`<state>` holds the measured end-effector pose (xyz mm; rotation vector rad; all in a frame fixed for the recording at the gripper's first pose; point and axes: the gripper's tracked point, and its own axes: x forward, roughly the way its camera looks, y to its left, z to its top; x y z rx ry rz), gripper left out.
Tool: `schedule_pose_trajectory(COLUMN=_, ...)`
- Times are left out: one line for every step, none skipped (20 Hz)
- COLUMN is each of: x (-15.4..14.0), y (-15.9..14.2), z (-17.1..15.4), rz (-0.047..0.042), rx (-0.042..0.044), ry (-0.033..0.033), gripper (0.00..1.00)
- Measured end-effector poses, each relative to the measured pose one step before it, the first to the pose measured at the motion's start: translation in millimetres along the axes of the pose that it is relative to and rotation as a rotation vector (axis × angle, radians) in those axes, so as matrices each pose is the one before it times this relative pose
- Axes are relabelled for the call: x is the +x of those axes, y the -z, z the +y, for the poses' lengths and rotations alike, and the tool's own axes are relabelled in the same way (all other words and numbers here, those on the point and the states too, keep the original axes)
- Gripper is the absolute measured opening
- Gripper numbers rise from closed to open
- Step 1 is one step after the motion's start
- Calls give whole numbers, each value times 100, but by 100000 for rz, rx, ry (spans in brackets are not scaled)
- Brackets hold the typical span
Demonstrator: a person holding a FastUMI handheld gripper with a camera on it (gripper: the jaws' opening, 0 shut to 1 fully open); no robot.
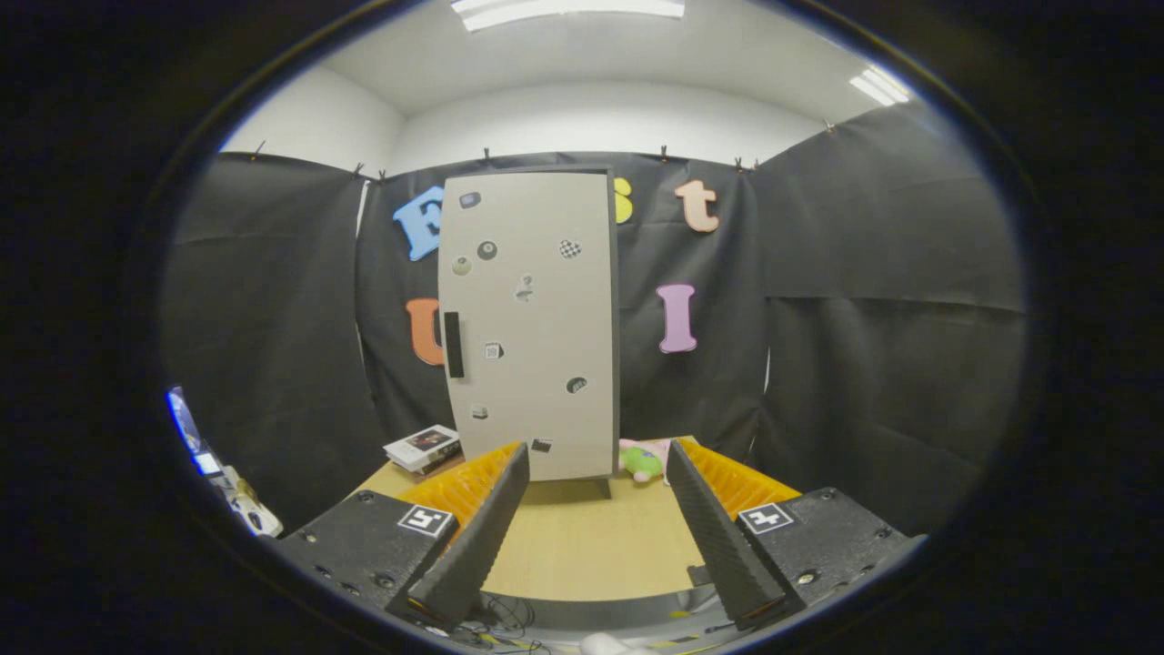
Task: Open the shoe cabinet door, grab the shoes and put them into the shoe cabinet, then close the shoe cabinet door.
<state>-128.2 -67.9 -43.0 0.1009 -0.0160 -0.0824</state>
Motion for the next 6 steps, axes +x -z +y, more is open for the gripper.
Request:
schedule_pose_trajectory(x=82, y=-38, z=81, rz=-303, rx=286, ry=32, gripper=99)
schedule_pose_trajectory(x=131, y=98, z=139, rz=430, rx=162, ry=-245, gripper=99)
schedule_pose_trajectory(x=91, y=139, z=82, rz=145, rx=121, ry=-110, gripper=99)
schedule_pose_trajectory(x=180, y=185, z=7, rz=436, rx=-249, ry=-68, gripper=99)
schedule_pose_trajectory(x=230, y=180, z=135, rz=501, rx=-498, ry=-30, gripper=99)
schedule_pose_trajectory(x=155, y=8, z=90, rz=-54, rx=-323, ry=2, gripper=99)
